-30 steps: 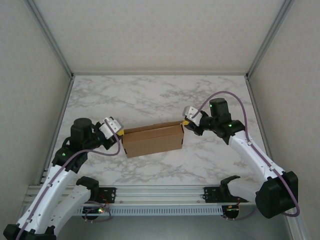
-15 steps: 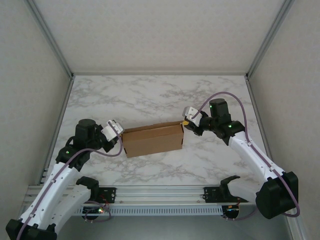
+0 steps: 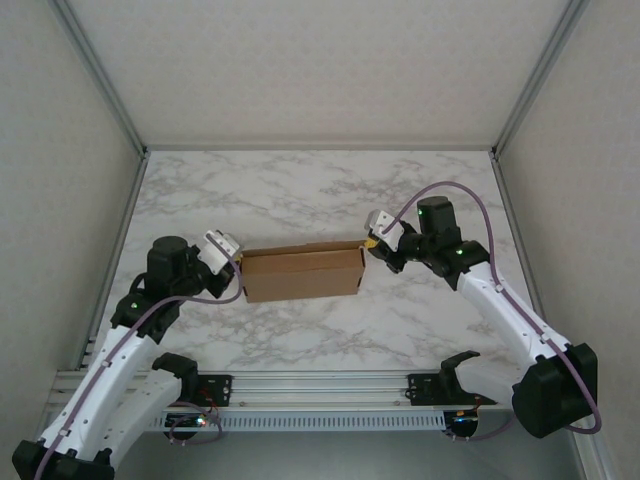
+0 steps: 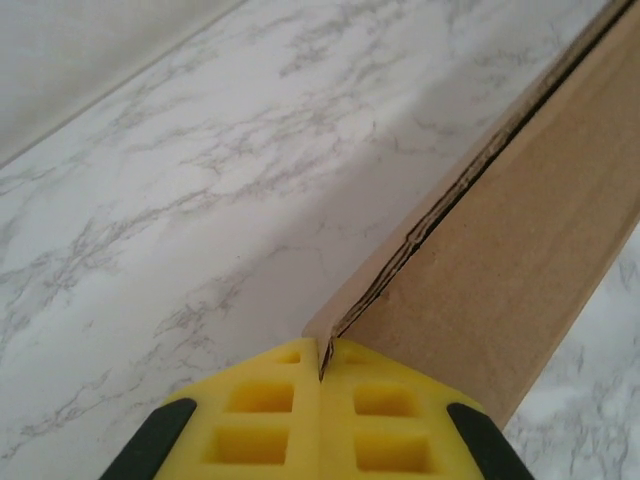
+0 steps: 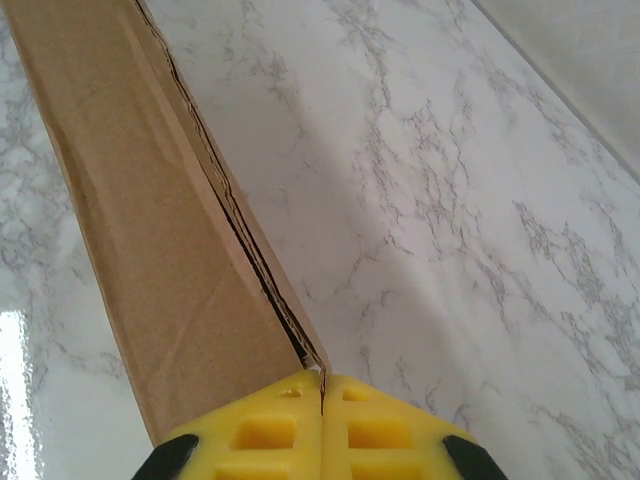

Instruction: Fold the paper box

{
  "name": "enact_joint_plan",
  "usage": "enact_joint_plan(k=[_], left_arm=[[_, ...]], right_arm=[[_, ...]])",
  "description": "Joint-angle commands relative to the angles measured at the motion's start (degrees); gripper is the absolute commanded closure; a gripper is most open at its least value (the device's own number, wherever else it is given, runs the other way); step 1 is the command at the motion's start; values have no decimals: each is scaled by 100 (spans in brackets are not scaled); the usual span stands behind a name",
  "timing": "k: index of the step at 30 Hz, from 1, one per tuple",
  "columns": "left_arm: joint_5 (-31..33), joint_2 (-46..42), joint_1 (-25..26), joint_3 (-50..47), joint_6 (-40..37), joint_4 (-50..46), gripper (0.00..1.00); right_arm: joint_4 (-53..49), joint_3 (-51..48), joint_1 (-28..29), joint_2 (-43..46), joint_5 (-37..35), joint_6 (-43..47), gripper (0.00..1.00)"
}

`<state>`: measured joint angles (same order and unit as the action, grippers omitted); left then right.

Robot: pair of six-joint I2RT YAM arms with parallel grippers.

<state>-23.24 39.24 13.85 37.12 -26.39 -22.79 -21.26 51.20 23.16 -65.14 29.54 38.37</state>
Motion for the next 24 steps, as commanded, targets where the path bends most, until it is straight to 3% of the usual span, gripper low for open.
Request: enact_joint_plan(k=[1,14,18,24], left_arm=[[-116,-153,-9,-188,992,847,100],[249,17,33,-472,2383,1823,100],[329,530,146,-238,2835,1580,100],[278,1021,169,239,3073,1284,100]], right_arm=[[-130,214,161,-122,-22,-500,100],[-906,1453,606,-1181,-1116,-2720,100],[-1676,2146,621,-1735,-1504,-3448,100],[-1846,2353,663,-1976,-1712,-4186,100]])
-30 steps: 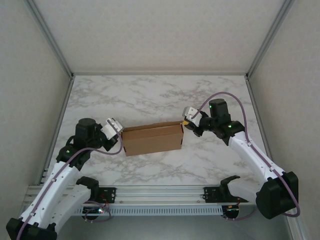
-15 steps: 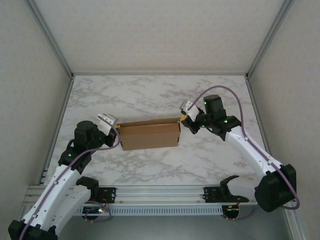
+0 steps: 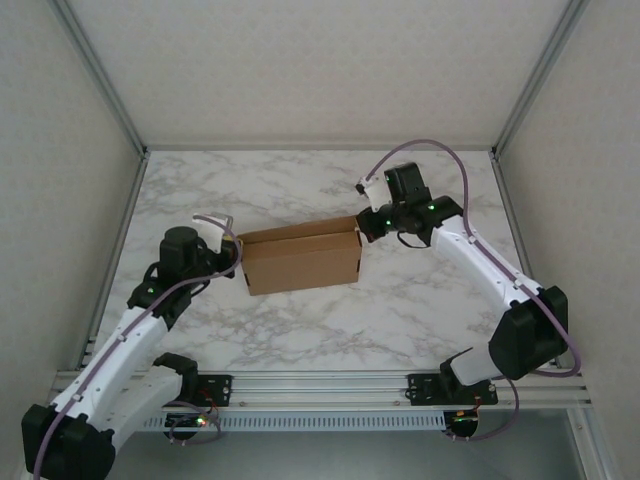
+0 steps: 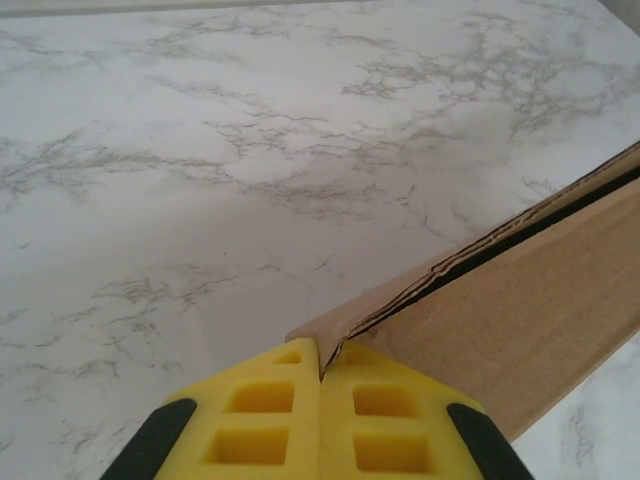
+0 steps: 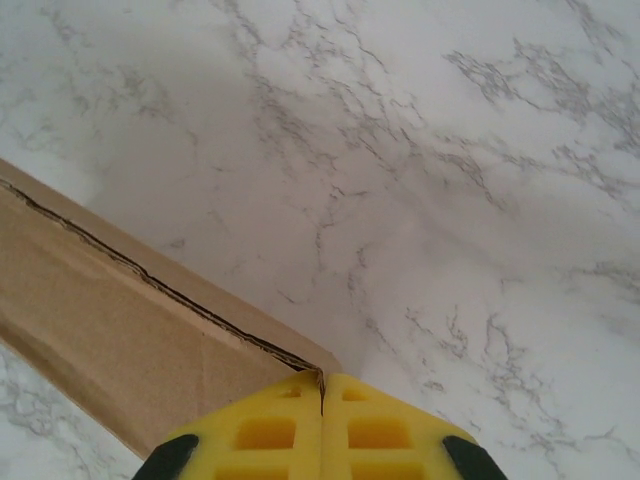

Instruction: Fold the paper box

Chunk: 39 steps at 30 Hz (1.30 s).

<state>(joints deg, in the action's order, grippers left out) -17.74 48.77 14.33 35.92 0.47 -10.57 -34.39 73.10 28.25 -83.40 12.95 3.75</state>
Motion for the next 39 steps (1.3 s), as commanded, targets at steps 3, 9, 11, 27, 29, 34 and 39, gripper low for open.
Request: enact_joint_plan(k=[3,9,11,27,29,34,39], left_arm=[[-191,252,120,591,603,-42,100],[-320,704,122,830,1145,-152,100],[-326,747,140,821,1272,-132,100],[535,510,502,485,2040,149,100],[714,527,601,451,2090,169,100],[846,565,683,495,2217,157,100],[923,616,712,691,2410,66,100]], right_arm=[[-669,321,152,-299,-131,-1104,100],[-536,182,154,-255,-236,-1621,100],[-507,154,151,-234,-199,-1737,100],[20,-303,426,245,-910,-2725,100],[172,-433,434,373,-1062,-2783,100],[207,-503,442,433,-1081,-2848,100],[249,-589,450,424,-1024,-2894,100]])
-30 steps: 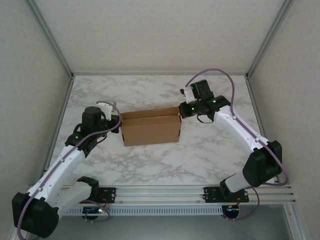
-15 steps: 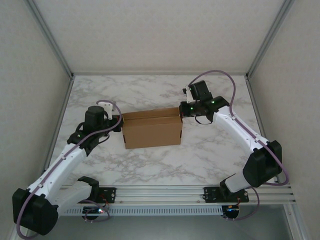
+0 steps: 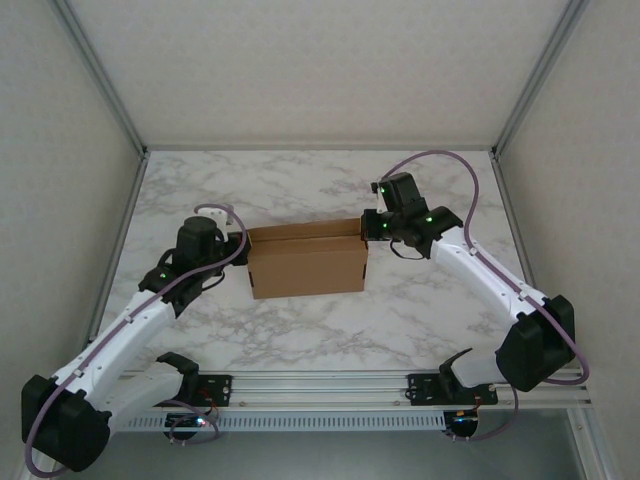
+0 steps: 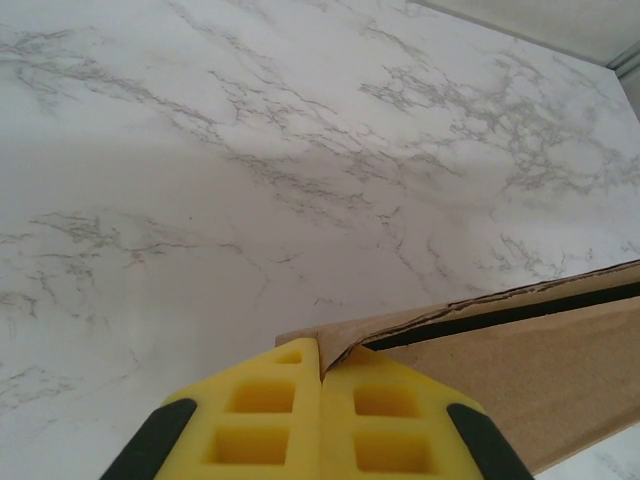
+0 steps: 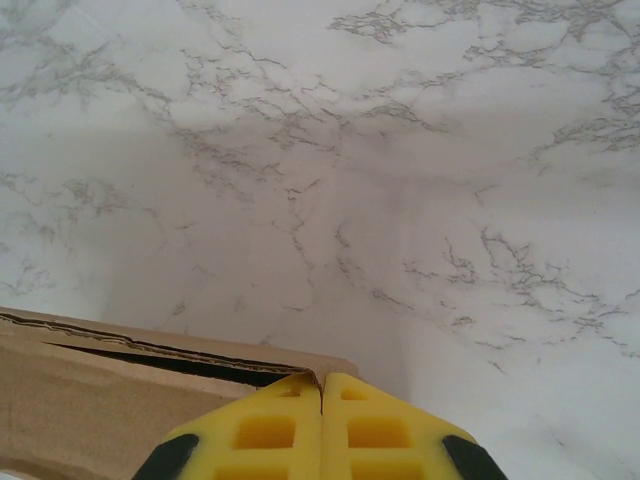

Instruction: Fold the paper box

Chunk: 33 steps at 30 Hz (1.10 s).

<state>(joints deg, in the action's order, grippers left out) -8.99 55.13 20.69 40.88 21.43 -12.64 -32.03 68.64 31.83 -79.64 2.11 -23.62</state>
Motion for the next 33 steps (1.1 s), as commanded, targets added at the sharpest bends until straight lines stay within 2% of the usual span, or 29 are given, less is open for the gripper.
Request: enact_joint_plan(k=[1,8,16,21,33], left_arm=[[25,-7,76,241,342,262,100],[-68,23,76,426,543,189,100],[157,262,75,745,746,-108,100],[230,427,76,1006,655,-377,100],[311,-103,69,372,-553,-294,100]], right_arm=[[13,-152,90,48,53,-146,100],[-26,-190,95,54,34,-104,100],[-425,172,95,-57,-124,-485,100],[-525,297,97,-61,-202,-378,100],[-249,-202,117,153,-152,159,100]])
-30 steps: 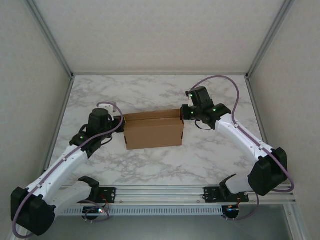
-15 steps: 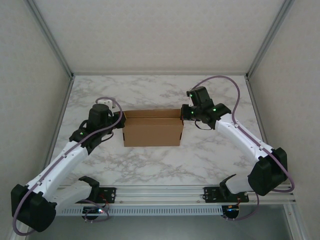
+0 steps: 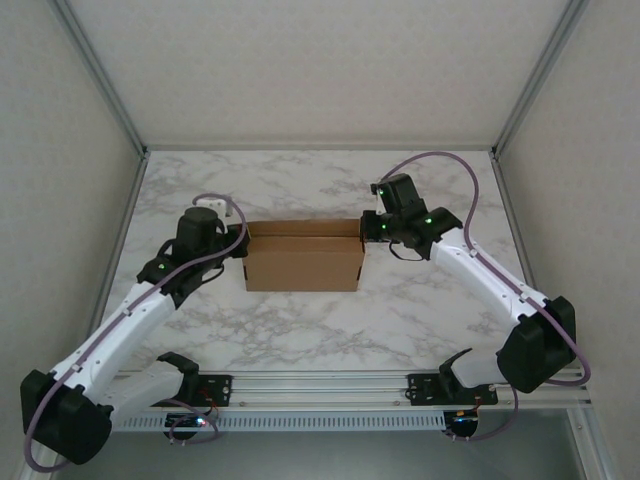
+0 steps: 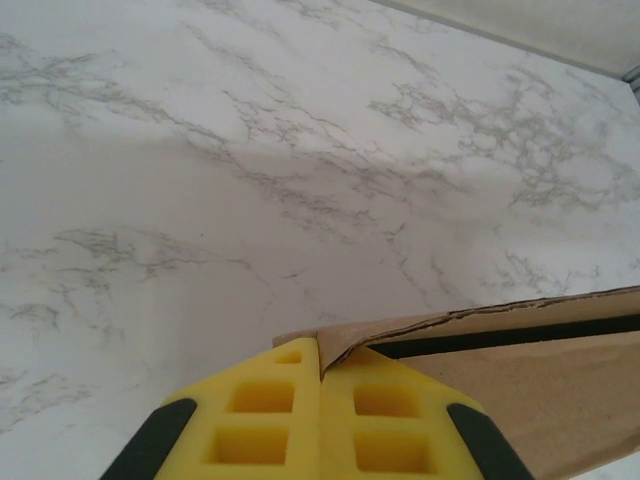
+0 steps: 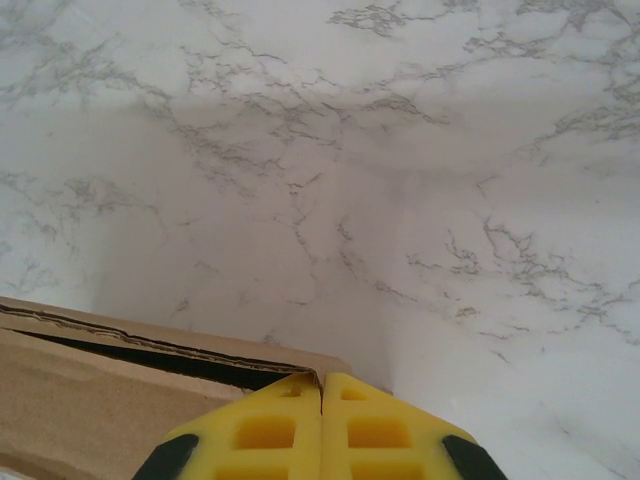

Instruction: Fold the paper box

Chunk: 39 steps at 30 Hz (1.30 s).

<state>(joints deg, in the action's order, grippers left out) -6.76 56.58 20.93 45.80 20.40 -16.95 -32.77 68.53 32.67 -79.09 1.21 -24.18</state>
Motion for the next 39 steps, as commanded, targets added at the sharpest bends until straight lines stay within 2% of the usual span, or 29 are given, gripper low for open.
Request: enact_joint_plan(k=[1,6,13,25,33,39], left_arm=[[88,-335,44,-177,-563,148,100],[70,-659,36,-588,-713,327,100],[-67,-948,43,-1137,-471,639,100],[-110,-1196,52,-1387,-274,557,100],[-132,-1237,77,-1411,-205,536,100],[-97,-1219,102,-1406,-170,524,100]], right_arm=[[-168,-217,38,107,-84,253,100],[-85,-320,38,164,-77,341,100],[95,-572,35,321,-29,344,100],[335,-1169,41,793,-112,580,100],[377,-1234,47,801,-1,-126,100],[-66,-874,116,621,-108,-491,100]])
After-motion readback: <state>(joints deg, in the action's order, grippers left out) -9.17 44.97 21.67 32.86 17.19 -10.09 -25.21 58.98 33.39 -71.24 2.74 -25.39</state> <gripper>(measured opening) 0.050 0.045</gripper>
